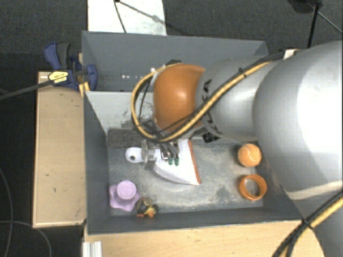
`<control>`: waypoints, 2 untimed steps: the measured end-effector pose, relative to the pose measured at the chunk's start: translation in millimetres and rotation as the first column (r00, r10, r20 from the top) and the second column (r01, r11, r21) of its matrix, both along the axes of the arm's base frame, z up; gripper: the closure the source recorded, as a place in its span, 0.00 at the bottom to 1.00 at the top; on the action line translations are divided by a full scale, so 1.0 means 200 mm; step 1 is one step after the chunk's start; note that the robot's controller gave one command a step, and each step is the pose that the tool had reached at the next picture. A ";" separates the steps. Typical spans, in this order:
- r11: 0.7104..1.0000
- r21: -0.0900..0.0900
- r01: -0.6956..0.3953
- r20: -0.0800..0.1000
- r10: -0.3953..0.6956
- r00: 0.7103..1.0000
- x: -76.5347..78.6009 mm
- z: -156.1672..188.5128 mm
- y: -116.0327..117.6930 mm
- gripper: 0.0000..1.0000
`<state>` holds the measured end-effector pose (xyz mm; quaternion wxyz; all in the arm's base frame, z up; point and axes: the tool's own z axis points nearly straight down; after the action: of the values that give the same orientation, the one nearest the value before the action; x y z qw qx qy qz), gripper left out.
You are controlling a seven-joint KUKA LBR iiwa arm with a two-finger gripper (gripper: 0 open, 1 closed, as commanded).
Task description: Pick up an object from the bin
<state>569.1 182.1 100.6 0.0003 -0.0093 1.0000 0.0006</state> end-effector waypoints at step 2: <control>0.992 0.002 -0.128 0.001 0.128 0.992 -0.06 0.03 -0.15 1.00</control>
Offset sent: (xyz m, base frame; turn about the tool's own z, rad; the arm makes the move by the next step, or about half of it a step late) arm -0.0319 -0.0842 0.0073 -0.3084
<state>557.8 152.4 106.4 0.0007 -0.0736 0.9973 0.0014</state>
